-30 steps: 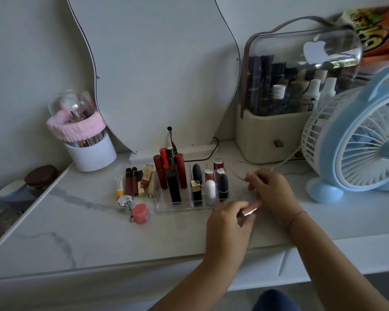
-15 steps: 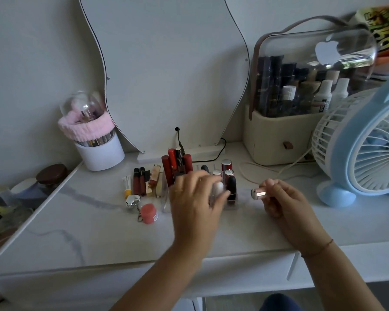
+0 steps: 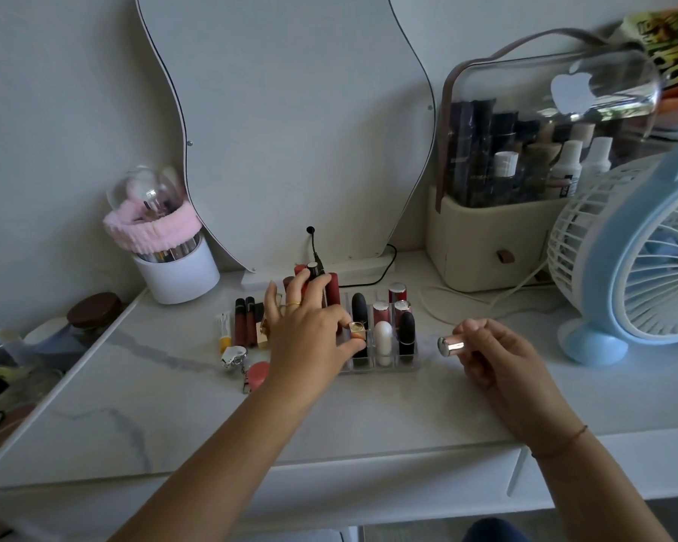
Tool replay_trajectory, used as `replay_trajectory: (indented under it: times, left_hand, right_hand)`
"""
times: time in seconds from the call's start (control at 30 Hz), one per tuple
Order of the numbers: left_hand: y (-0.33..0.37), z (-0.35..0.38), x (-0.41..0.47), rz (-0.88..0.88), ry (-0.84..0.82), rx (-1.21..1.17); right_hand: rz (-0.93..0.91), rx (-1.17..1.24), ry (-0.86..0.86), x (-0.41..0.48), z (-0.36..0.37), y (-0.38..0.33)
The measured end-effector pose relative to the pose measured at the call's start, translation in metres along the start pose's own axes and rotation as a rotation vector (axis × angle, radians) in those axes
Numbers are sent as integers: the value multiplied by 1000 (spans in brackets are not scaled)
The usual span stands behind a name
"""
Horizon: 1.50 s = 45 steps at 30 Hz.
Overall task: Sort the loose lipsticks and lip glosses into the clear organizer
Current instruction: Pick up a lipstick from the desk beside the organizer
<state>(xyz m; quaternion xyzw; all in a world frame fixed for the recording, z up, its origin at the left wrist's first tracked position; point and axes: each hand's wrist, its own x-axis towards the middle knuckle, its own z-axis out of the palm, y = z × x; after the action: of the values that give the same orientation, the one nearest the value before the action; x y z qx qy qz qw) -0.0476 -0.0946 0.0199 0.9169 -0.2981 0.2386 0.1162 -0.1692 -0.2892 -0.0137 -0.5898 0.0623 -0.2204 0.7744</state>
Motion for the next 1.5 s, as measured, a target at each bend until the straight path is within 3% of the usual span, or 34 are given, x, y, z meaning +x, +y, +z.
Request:
replay_trajectory:
  times: [0.2,0.33,0.47,0.7,0.83,1.17,1.5]
  left_hand:
    - [-6,-16,5,-37,51,-249]
    - [-14,-50,26,-57,-7,-650]
    - [-15,-68,60,-22,-10,-748]
    - [-13,-55,104,47,-373,-593]
    - [-9,-46,111,79,-500,-448]
    - [3,-35,110,138,-611,-59]
    - [10,-28,112,177,-652,3]
  right_hand:
    - [1,-30,2,0,0,0]
    - [7,-34,7,0,0,0]
    - [5,-34,10,0,1,-1]
    - [18,-17,9,1,2,-1]
    - [19,-21,3,2,2,0]
    - [12,-30,7,2,2,0]
    - [22,-25,11,2,2,-1]
